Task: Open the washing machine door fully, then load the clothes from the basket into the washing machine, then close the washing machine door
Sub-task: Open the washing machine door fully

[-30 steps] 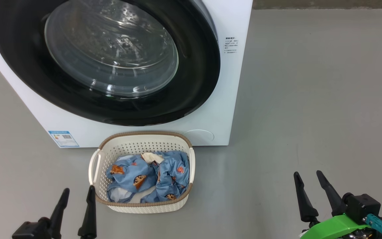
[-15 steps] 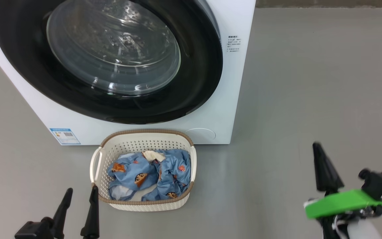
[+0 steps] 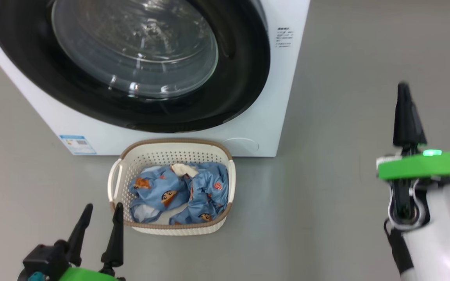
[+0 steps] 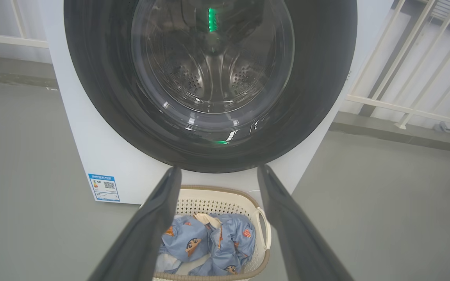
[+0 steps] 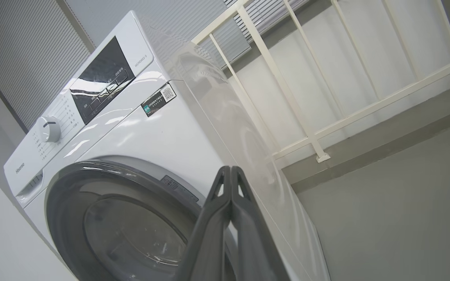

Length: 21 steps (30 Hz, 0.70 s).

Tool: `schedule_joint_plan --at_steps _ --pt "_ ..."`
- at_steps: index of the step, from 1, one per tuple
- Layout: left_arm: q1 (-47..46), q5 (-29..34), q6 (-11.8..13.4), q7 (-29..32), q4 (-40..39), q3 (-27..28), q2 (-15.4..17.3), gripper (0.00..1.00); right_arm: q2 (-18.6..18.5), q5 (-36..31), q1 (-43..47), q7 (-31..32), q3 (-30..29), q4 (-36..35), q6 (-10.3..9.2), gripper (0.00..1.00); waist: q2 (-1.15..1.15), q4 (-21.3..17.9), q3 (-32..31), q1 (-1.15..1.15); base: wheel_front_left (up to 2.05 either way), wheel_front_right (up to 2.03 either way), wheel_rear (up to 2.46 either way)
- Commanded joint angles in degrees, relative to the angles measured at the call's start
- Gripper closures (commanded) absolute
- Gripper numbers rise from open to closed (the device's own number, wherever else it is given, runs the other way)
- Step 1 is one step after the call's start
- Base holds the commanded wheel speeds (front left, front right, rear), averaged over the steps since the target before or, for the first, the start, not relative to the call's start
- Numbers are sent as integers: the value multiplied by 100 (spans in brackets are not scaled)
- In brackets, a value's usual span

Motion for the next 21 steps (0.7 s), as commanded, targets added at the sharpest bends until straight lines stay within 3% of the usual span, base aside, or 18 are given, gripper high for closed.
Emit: schedule_joint_plan --at_steps 1,9,17,21 --pt "-250 -37 -14 -77 -165 172 125 0 15 31 -281 -27 128 -111 9 100 0 81 76 0 0 0 0" --pt "-435 -108 -14 -77 -172 32 153 0 -10 911 -1168 -27 334 302 9 100 0 344 285 0 0 0 0" --pt "-660 -186 -14 -77 -167 -140 132 0 -562 2645 -1986 -5 1005 944 9 100 0 687 558 0 0 0 0" --pt "-787 -240 -14 -77 -161 -212 108 0 -913 3652 -2362 477 1363 1088 9 100 0 848 736 0 0 0 0"
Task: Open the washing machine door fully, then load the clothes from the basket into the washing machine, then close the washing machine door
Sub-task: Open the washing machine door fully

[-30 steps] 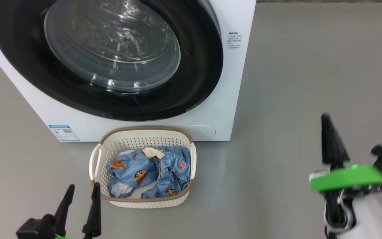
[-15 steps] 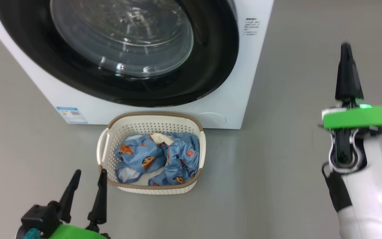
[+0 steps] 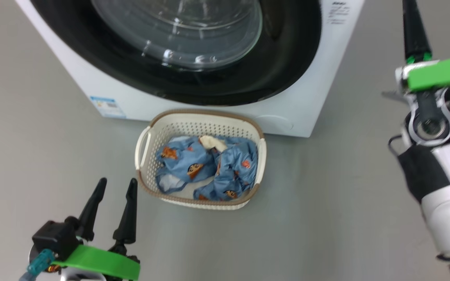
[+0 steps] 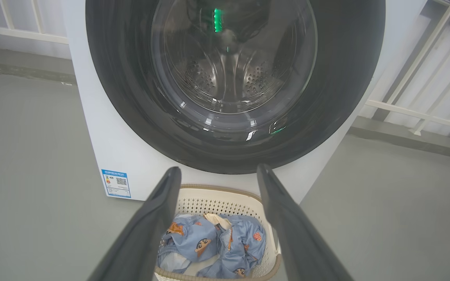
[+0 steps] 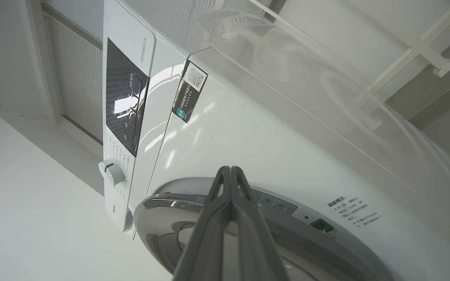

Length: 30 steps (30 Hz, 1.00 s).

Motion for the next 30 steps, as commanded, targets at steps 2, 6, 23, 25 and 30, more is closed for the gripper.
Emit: schedule_joint_plan --at_steps 2,6,23,25,30 --pt "-266 -67 -14 -37 -142 151 74 0 -105 419 -288 284 203 -79 9 100 0 222 243 0 0 0 0" --pt "-384 -128 -14 -37 -126 68 62 0 -357 1003 -599 937 350 144 9 100 0 376 417 0 0 0 0" --pt "-773 -333 -14 -37 -180 -138 -1 0 -780 1572 -1924 2634 727 912 9 100 0 808 1117 0 0 0 0" --pt "-813 -354 -14 -37 -193 -150 -15 0 -789 1543 -2078 2700 768 981 9 100 0 838 1204 0 0 0 0" --pt "-893 -395 -14 -37 -201 -179 -43 0 -801 1434 -2360 2778 886 1162 9 100 0 895 1351 0 0 0 0"
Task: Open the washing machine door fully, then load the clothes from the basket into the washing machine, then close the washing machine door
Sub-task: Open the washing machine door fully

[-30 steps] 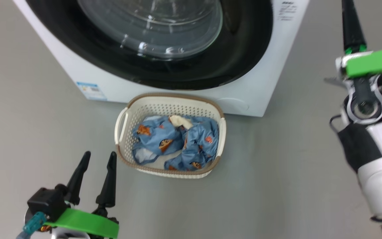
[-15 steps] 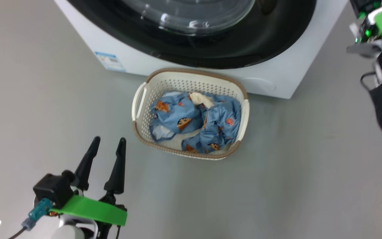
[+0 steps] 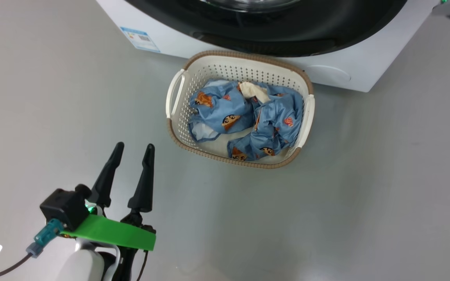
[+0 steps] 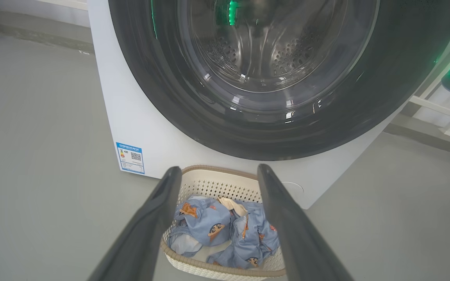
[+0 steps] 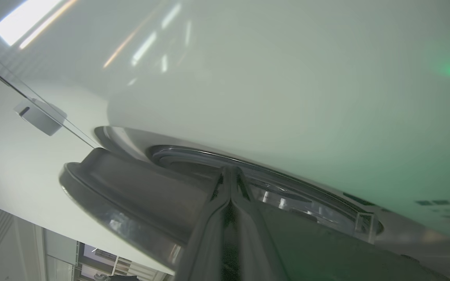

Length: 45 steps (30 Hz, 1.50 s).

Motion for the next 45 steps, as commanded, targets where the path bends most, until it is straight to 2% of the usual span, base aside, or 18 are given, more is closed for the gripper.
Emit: schedule_joint_plan --at_steps 1,19,45 --pt "-125 -49 -14 -37 -153 181 125 0 122 -97 -90 93 132 -83 9 100 0 70 104 0 0 0 0" --pt "-192 -79 -14 -37 -99 209 61 0 175 -185 102 730 755 -15 9 100 0 -2 74 0 0 0 0" --pt "195 42 -14 -37 -56 287 99 0 217 240 1375 1579 1173 -461 9 100 0 -212 -723 0 0 0 0"
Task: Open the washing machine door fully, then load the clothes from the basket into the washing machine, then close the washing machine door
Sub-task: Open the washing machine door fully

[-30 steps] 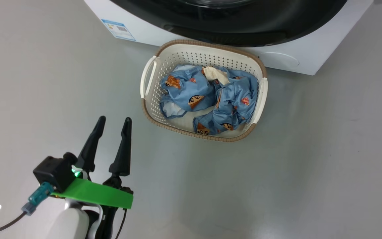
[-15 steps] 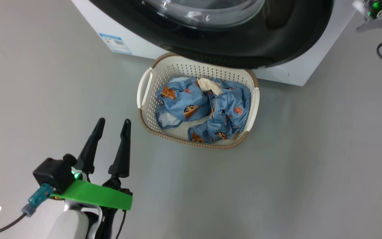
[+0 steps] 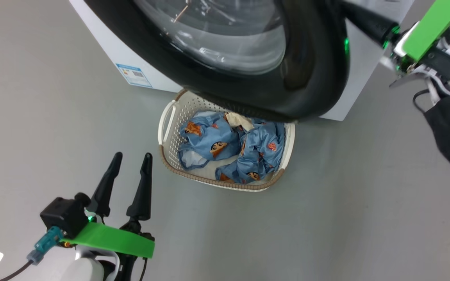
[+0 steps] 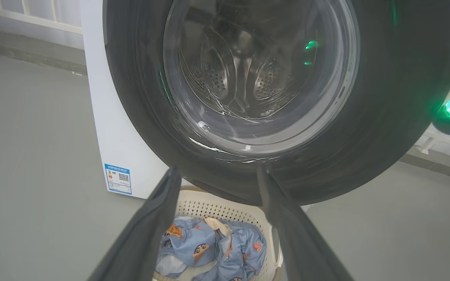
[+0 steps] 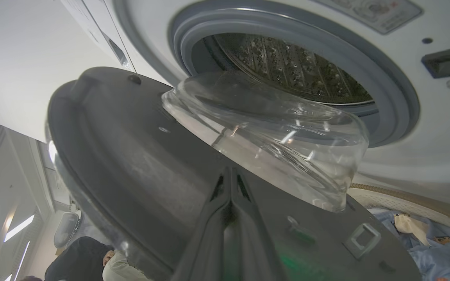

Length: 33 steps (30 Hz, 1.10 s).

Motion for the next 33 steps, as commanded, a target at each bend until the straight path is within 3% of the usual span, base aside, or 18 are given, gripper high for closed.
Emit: schedule_joint_plan --at_steps 1,33 --pt "27 76 -14 -37 -119 210 147 0 270 42 510 215 311 9 -26 100 0 -16 -47 0 0 0 0" --pt "487 183 -14 -37 -117 296 159 0 631 271 1899 751 458 -901 -26 100 0 87 -740 0 0 0 0"
